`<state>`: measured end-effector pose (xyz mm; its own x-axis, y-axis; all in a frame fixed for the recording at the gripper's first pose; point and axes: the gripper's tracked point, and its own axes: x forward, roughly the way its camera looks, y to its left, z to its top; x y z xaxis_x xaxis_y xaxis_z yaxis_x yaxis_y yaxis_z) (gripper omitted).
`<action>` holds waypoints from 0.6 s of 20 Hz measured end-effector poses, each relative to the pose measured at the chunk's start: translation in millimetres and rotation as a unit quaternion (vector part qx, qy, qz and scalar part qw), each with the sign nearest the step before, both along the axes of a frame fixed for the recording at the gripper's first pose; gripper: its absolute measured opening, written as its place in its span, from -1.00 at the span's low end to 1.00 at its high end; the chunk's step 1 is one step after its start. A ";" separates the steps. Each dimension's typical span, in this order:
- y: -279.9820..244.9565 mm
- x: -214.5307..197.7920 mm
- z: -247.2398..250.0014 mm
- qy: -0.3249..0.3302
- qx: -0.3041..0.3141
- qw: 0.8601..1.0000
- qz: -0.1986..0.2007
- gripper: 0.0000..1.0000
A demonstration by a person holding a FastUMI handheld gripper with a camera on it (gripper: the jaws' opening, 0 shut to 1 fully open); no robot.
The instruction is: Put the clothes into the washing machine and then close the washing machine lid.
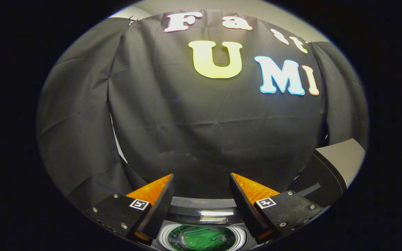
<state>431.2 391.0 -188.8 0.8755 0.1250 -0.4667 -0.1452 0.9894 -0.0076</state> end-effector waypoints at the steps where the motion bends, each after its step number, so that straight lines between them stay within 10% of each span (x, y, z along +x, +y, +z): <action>1: 0.0 -3.7 -0.2 -0.006 0.000 1.000 0.000 0.90; 12: -0.9 -47.9 -8.3 -0.045 0.000 0.999 0.006 0.89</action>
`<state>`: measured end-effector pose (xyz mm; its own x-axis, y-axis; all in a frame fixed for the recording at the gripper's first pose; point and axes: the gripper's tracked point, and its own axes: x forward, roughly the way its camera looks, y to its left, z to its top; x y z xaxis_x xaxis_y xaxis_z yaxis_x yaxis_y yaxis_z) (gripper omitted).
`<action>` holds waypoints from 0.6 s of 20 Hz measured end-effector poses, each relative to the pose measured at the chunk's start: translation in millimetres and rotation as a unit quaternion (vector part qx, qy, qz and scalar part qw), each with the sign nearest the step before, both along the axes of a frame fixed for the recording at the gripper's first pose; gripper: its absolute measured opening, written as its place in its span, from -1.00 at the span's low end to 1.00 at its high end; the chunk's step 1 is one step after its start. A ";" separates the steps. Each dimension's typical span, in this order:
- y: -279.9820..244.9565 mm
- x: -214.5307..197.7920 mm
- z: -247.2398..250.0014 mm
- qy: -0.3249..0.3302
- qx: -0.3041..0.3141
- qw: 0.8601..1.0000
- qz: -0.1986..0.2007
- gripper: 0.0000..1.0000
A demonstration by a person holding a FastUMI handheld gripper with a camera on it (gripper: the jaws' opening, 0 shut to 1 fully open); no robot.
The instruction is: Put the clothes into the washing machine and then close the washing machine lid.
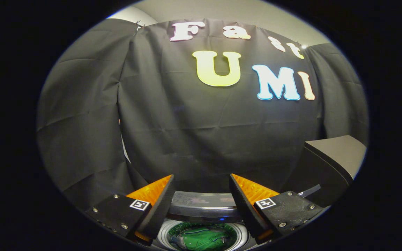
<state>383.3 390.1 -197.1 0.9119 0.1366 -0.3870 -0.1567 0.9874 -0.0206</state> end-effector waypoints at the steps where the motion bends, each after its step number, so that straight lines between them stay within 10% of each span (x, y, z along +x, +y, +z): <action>1: -0.4 -3.6 -2.2 -0.001 0.000 1.000 0.001 0.89; 12: 6.2 -77.5 -57.7 0.047 0.000 0.998 0.050 0.90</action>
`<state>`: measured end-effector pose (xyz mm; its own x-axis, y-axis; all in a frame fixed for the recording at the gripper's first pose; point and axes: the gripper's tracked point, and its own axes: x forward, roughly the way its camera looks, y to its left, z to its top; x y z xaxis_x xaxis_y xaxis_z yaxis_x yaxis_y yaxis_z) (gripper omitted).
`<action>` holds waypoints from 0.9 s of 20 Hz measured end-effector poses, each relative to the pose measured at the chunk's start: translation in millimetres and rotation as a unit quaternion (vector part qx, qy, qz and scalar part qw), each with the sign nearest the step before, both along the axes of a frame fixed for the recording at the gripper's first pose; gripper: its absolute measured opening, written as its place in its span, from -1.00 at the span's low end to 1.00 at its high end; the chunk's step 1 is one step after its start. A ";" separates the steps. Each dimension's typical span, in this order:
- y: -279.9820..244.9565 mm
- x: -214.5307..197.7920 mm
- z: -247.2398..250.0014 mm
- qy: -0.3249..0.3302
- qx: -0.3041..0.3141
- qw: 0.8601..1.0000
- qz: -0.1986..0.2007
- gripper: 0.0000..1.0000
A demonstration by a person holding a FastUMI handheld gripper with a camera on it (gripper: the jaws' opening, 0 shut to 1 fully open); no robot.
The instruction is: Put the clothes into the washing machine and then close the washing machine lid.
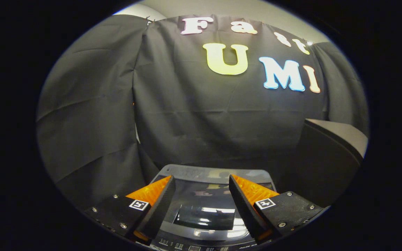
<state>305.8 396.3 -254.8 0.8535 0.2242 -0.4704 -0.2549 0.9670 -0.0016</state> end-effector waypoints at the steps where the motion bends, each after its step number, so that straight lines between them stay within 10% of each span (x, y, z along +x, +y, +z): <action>1: -0.1 -5.5 -5.6 0.006 -0.002 1.000 0.004 0.90; 18: -90.5 -65.0 115.0 -0.091 0.011 0.996 -0.011 0.89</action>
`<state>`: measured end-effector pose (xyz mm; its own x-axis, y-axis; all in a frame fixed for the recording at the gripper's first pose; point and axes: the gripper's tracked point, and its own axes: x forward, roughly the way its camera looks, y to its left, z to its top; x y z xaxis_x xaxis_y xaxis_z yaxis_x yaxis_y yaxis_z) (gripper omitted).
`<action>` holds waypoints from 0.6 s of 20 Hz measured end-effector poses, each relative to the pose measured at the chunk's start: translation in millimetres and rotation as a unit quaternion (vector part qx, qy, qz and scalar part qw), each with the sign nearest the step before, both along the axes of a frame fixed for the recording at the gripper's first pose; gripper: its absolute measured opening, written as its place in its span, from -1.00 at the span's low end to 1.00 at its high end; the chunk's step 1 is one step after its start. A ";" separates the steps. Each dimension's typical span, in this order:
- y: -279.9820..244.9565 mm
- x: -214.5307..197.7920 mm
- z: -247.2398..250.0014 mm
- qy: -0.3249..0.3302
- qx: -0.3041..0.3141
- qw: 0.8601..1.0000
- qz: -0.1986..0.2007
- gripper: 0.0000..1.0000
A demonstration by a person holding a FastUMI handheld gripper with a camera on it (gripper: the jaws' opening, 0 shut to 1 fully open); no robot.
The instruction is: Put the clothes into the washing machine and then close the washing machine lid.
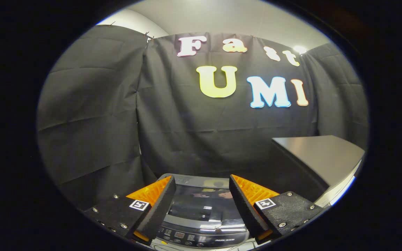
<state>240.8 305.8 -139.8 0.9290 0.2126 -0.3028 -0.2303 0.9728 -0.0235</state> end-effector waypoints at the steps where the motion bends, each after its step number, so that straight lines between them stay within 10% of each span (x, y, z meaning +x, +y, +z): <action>1: -10.1 -4.8 6.8 -0.004 0.001 1.000 0.004 0.90; 12: -172.7 -85.6 85.3 -0.055 -0.012 0.998 -0.020 0.89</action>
